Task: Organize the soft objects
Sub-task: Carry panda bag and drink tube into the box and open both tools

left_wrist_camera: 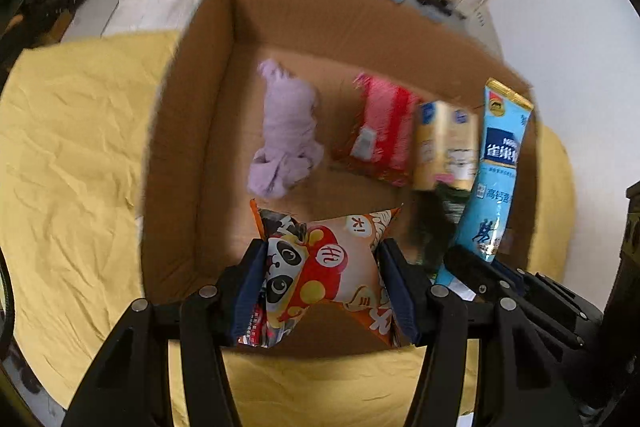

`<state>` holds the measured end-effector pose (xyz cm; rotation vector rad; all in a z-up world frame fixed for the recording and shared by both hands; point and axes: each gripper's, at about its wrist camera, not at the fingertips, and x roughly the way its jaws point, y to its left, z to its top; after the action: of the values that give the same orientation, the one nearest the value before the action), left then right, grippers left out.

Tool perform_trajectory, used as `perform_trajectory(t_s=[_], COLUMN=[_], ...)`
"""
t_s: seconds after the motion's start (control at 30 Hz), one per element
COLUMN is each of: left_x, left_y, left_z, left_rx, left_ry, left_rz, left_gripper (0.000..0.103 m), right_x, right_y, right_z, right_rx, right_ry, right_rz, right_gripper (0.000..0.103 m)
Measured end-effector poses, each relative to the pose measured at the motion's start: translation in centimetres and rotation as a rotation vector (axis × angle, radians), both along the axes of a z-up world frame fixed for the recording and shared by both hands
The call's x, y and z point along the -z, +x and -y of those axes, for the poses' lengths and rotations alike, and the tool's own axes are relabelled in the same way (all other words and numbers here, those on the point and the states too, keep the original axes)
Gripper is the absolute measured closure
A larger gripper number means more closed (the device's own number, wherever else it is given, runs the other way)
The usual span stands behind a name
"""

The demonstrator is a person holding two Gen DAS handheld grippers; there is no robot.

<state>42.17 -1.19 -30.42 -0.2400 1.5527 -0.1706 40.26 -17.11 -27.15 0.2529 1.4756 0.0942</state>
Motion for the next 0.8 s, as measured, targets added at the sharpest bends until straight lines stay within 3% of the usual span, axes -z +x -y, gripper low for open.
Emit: perform_trajectory(t_s=[0.17,0.37,0.43,0.5,0.53,0.8], left_x=[3.0,4.7,4.6,4.2,4.0,-1.2], left_y=[0.8,1.1,0.9,0.6,0.4,-1.8], left_z=[0.2,0.1,0.0,0.0,0.0,1.4], left_rx=[0.008,-0.011,-0.011,-0.010,-0.011,0.011], left_ry=[0.031,0.052,0.057,0.063,0.066,0.133], left_rz=[-0.040,-0.084,-0.081,-0.080,-0.074,0.063], left_gripper=[0.046,0.046,0.046,0.046,0.046,0.045], right_x=[4.1,6.3,6.5,6.3,6.1,2.5], right_y=[1.0,1.3,1.4,1.1,1.0,-1.2], right_z=[-0.7,-0.6,-0.5,-0.4,-0.4,1.3], right_rx=[-0.032,-0.040,-0.041,-0.042,-0.043,-0.031], right_ry=[-0.016,-0.004,-0.015,-0.018,-0.021,-0.087], right_rz=[-0.060,-0.096,-0.093,-0.093,-0.087,-0.018], right_gripper=[0.087,0.083,0.078,0.059,0.056,0.054])
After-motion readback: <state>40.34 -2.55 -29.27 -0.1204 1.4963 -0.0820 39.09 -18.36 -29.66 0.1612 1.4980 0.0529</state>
